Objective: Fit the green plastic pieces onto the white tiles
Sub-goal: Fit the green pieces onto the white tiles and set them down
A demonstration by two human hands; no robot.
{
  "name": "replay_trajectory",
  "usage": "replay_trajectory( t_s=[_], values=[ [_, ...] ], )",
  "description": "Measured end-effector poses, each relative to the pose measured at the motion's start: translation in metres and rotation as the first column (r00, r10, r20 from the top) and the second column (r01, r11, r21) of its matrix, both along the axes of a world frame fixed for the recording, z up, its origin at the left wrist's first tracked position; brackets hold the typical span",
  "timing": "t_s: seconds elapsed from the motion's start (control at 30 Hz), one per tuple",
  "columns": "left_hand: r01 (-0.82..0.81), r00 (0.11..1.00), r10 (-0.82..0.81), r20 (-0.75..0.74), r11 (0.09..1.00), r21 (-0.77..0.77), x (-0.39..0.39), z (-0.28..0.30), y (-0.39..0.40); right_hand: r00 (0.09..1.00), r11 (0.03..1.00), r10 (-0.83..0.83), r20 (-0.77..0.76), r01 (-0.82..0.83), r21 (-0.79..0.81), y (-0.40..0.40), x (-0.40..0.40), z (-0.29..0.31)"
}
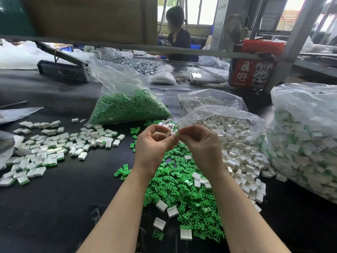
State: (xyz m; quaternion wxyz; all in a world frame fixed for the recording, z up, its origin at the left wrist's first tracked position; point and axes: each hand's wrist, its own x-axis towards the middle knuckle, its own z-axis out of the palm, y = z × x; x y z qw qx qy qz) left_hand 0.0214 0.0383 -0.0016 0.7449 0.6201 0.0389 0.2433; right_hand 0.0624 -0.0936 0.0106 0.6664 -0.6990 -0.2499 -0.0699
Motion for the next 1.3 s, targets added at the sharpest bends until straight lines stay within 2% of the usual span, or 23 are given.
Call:
replay_trajectory(
  t_s=[0.07,0.17,0.23,0.33,0.43,0.67,0.9,1.07,1.3],
  values=[
    [-0.016,1.0,0.016,-0.008,0.999,-0.042,0.0006,-0.0001,0.0001,1.0,1.0,-0.002,-0.009,0.002,0.006,0.002,-0.0013,-0.0003],
    [-0.016,1.0,0.015,-0.005,0.979,-0.201,0.0006,0.001,0.0018,0.996,0.998,-0.028,-0.084,0.032,0.045,0.0042,-0.0014,-0.0014],
    [-0.005,1.0,0.008,0.01,0.959,-0.283,0.0002,0.002,0.0039,0.99,0.996,0.011,-0.142,0.001,0.085,0.003,-0.0004,-0.0014],
    [0.015,1.0,-0.009,0.02,0.955,-0.297,-0.0009,0.0032,0.0045,0.982,0.992,0.09,-0.168,-0.074,0.101,0.0022,0.0001,-0.0018],
    [0.03,1.0,-0.029,0.01,0.963,-0.268,-0.001,0.0034,0.002,0.98,0.991,0.108,-0.169,-0.092,0.099,0.0044,-0.0011,-0.0029],
    [0.032,0.999,-0.035,-0.012,0.983,-0.182,-0.0012,0.0028,0.0042,0.97,0.978,0.077,-0.23,-0.029,0.206,-0.0007,0.0013,-0.0014],
    [0.081,0.997,-0.081,-0.001,0.997,-0.01,0.0021,-0.0015,0.0039,0.982,0.962,0.079,-0.169,-0.031,0.27,-0.0023,-0.0007,0.0002],
    [0.098,0.995,-0.099,0.014,0.993,0.061,0.0017,-0.0013,0.0025,0.993,0.975,0.03,-0.113,-0.004,0.221,-0.0003,-0.0018,0.0009],
    [0.041,0.999,-0.043,0.02,0.995,0.092,0.0008,-0.0025,0.0044,0.999,0.987,-0.011,-0.047,0.018,0.161,0.0012,0.0001,-0.0012]
  ],
)
